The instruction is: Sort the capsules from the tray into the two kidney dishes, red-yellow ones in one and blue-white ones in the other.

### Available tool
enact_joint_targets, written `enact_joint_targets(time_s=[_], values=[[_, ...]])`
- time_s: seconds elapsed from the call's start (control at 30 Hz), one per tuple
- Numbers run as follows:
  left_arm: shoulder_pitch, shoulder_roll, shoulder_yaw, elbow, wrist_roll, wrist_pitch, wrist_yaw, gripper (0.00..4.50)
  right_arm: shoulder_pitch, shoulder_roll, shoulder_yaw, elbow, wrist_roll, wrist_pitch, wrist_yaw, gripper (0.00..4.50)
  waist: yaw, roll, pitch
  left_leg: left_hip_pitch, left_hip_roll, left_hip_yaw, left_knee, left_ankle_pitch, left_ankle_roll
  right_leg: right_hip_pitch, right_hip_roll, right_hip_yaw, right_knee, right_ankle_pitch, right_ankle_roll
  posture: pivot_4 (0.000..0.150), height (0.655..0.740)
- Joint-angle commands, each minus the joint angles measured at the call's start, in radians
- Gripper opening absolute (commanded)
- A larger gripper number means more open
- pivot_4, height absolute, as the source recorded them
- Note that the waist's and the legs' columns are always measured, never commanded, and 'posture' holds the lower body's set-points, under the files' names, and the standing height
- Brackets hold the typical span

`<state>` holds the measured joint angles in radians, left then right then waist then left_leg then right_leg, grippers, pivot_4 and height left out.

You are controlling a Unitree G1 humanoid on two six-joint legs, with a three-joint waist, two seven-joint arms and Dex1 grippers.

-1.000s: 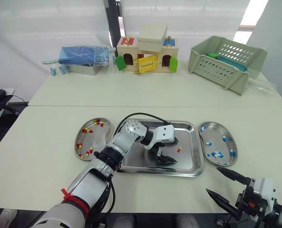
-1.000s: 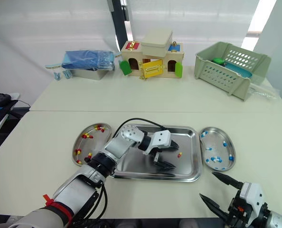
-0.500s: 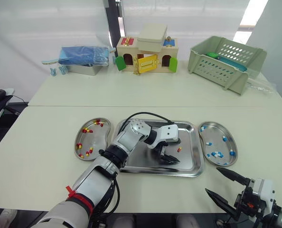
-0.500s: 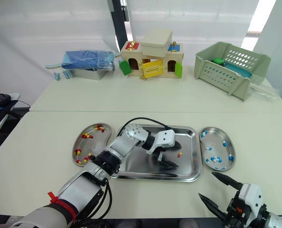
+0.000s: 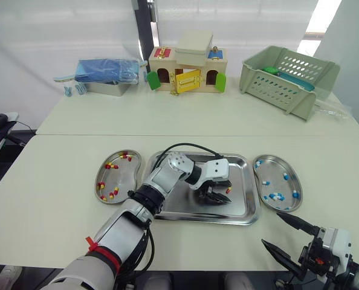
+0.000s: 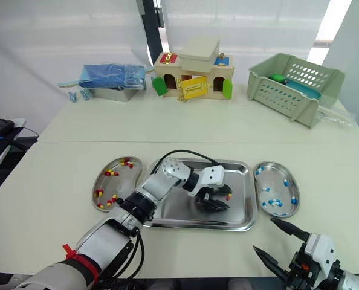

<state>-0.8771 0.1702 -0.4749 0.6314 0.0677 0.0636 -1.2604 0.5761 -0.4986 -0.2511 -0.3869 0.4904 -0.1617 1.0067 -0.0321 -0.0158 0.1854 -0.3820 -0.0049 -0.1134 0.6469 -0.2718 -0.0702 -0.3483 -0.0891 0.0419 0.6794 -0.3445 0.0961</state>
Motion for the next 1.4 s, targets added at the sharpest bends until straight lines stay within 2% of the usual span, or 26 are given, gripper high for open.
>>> enact_joint_targets(time_s=[0.03, 0.07, 0.53, 0.6, 0.93, 1.1, 1.4], values=[[0.000, -0.004, -0.007, 0.009, 0.020, -0.007, 0.010, 1.89, 0.003, 0.004, 0.002, -0.010, 0.000, -0.022, -0.007, 4.50, 0.000, 0.000, 0.000, 0.000, 0.000, 0.000, 0.000, 0.000, 0.000, 0.000, 0.000, 0.000, 0.000, 0.000, 0.000, 0.150, 0.7400], [0.001, -0.004, -0.008, 0.009, 0.021, -0.008, 0.010, 1.61, 0.003, 0.004, 0.002, -0.009, 0.000, -0.023, -0.008, 4.50, 0.000, 0.000, 0.000, 0.000, 0.000, 0.000, 0.000, 0.000, 0.000, 0.000, 0.000, 0.000, 0.000, 0.000, 0.000, 0.150, 0.7400], [0.015, 0.002, -0.010, 0.003, 0.028, -0.018, 0.010, 1.61, -0.003, 0.001, 0.013, 0.003, -0.003, -0.033, -0.012, 4.50, 0.000, 0.000, 0.000, 0.000, 0.000, 0.000, 0.000, 0.000, 0.000, 0.000, 0.000, 0.000, 0.000, 0.000, 0.000, 0.150, 0.7400], [0.016, 0.005, -0.012, 0.001, 0.031, -0.020, 0.010, 1.03, -0.007, -0.001, 0.014, -0.003, -0.003, -0.027, -0.018, 4.50, 0.000, 0.000, 0.000, 0.000, 0.000, 0.000, 0.000, 0.000, 0.000, 0.000, 0.000, 0.000, 0.000, 0.000, 0.000, 0.150, 0.7400], [0.020, 0.006, -0.012, 0.001, 0.033, -0.028, 0.006, 1.03, -0.012, -0.006, 0.020, -0.009, -0.003, -0.021, -0.030, 4.50, 0.000, 0.000, 0.000, 0.001, 0.000, 0.000, 0.000, 0.000, 0.000, 0.001, 0.000, 0.000, 0.000, 0.000, 0.000, 0.150, 0.7400], [0.024, 0.009, -0.012, -0.003, 0.033, -0.030, 0.004, 0.03, -0.012, -0.004, 0.024, -0.010, -0.005, -0.021, -0.033, 4.50, 0.000, 0.000, 0.000, 0.001, 0.000, 0.000, 0.000, 0.000, 0.000, 0.001, 0.000, 0.000, 0.000, 0.000, 0.000, 0.150, 0.7400], [0.032, 0.014, -0.014, -0.008, 0.037, -0.037, 0.008, 0.03, -0.017, -0.006, 0.033, -0.009, -0.008, -0.022, -0.039, 4.50, 0.000, 0.000, -0.001, 0.001, 0.000, 0.000, 0.000, 0.000, 0.000, 0.001, 0.000, 0.000, 0.000, 0.000, 0.000, 0.150, 0.7400]])
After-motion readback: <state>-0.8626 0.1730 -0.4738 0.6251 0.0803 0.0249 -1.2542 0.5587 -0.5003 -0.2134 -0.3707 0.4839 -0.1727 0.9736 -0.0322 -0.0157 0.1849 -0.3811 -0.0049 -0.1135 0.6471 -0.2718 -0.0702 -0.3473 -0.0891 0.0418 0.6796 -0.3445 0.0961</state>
